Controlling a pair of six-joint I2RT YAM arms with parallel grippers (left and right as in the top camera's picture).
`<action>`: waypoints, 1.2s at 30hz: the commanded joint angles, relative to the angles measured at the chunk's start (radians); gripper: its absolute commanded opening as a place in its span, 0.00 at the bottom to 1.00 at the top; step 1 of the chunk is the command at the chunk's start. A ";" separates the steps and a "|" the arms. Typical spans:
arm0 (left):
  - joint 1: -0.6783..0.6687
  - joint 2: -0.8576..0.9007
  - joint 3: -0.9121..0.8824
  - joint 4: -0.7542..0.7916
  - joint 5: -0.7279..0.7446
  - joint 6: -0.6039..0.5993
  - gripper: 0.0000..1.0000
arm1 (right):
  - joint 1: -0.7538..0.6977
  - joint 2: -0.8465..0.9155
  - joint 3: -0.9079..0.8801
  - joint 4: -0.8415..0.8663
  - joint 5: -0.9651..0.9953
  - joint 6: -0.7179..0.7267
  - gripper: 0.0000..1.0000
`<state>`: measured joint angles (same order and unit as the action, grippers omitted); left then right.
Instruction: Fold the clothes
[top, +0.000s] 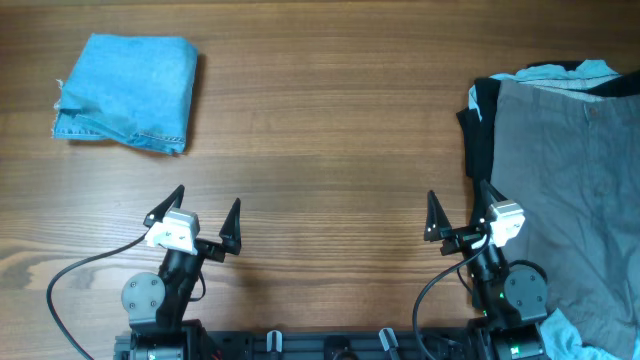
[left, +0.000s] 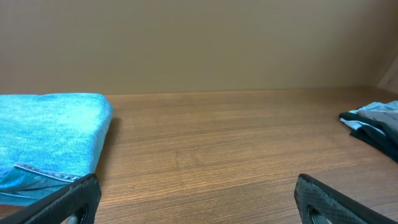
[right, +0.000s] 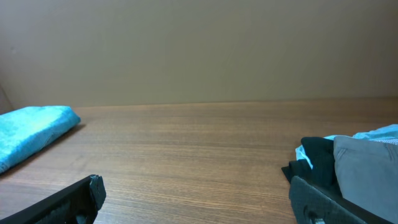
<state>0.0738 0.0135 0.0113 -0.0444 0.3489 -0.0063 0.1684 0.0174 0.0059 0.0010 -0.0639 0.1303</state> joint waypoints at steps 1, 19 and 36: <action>-0.006 -0.008 -0.005 0.000 0.005 -0.010 1.00 | -0.005 -0.006 -0.001 0.003 -0.015 0.007 1.00; -0.006 -0.008 -0.005 0.000 0.005 -0.010 1.00 | -0.005 -0.006 0.000 0.003 -0.015 0.007 1.00; -0.005 -0.007 0.020 0.240 -0.008 0.065 1.00 | -0.005 0.046 0.179 -0.154 -0.068 0.045 1.00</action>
<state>0.0738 0.0135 0.0067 0.1696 0.2508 0.0620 0.1680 0.0280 0.0418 -0.0723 -0.1017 0.1650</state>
